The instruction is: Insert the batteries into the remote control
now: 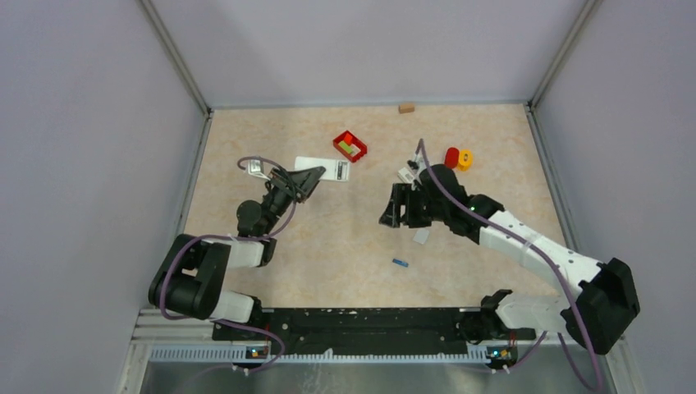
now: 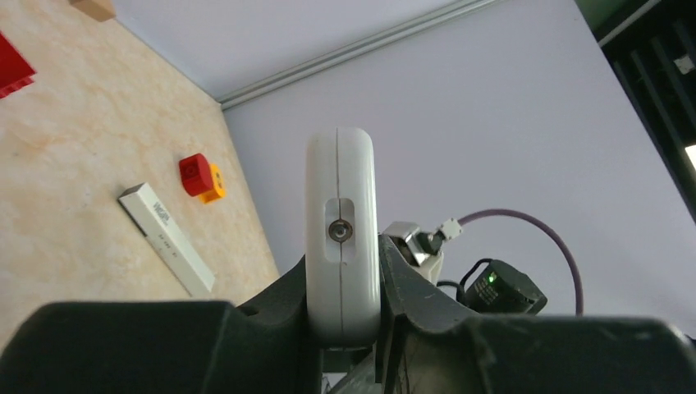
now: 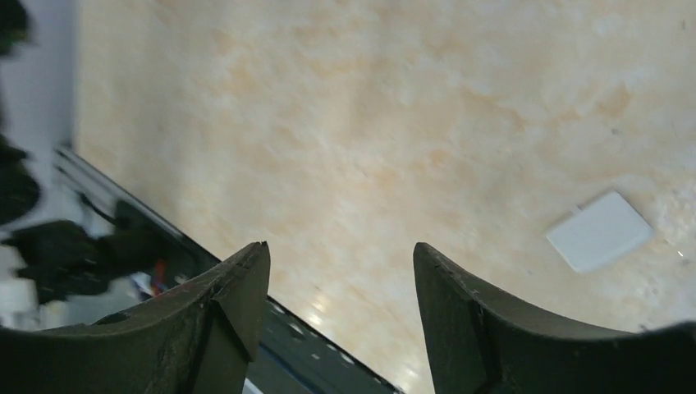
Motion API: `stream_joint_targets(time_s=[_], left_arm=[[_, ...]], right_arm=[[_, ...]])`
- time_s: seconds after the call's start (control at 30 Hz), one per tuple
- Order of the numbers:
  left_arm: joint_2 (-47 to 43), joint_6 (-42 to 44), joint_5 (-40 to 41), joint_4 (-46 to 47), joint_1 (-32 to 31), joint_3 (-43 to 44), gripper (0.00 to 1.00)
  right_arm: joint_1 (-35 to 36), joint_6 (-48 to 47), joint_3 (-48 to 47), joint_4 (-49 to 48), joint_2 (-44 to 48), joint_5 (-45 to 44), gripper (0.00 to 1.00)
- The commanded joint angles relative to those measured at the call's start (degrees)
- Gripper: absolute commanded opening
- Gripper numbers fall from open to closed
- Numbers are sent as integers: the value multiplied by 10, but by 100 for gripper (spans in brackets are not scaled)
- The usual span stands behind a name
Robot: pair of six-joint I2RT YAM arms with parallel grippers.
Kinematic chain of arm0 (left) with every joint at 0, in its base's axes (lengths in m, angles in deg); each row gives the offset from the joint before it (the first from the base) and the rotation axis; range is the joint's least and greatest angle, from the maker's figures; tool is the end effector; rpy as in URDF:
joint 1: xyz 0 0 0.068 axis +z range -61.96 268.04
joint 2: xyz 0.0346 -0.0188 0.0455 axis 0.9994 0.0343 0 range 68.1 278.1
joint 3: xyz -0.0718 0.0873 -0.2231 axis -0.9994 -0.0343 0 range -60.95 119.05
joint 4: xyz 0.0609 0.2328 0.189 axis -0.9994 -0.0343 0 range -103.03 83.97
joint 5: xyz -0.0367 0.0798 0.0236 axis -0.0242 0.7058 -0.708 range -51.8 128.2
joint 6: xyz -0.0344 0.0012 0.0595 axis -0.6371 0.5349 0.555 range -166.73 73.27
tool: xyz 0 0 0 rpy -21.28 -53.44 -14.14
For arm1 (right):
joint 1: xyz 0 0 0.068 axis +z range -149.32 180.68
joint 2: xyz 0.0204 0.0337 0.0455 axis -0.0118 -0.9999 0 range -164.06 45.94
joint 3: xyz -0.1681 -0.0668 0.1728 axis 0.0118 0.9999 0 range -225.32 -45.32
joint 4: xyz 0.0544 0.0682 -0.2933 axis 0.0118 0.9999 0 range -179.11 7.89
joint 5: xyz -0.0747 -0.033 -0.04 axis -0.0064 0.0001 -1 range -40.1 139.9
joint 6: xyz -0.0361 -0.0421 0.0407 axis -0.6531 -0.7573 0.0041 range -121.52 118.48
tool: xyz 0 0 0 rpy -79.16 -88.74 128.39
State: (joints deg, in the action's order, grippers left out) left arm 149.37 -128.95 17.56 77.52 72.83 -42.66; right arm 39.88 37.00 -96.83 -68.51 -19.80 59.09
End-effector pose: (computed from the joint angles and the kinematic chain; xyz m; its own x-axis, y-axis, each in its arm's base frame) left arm 0.2724 -0.0942 0.1626 -0.5128 -0.8215 -0.2495 0.4123 0.0192 -0.9108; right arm 0.2460 0.2123 0.2455 -0.7981 0.1423 -0.5855 -0.2921 0.7585 0.5825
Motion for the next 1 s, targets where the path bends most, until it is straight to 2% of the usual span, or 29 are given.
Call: stream_joint_targets(time_s=[0.0,0.2,0.33,0.47,0.57,0.77,0.97], left_arm=[[-24,49,-6,-36,12,-15,0],[-80,103,1,-137,24,-14,0],[-122,137,12,-202,34,-12,0],[-153,159,23,-254,46,-12,0],[-160,162,24,-268,54,-13,0],[-156,156,22,-272,60,-14,0],[-149,146,16,-267,63,-13,0]], right_arm=[[58,-148,-21,151,-48,-50,66],[133,-189,-47,187,-141,-87,66],[140,-199,-52,196,-183,-138,65],[142,-213,-54,191,-203,-152,63],[142,-218,-56,194,-218,-152,58],[142,-224,-49,188,-235,-137,42],[142,-234,-39,179,-245,-133,39]])
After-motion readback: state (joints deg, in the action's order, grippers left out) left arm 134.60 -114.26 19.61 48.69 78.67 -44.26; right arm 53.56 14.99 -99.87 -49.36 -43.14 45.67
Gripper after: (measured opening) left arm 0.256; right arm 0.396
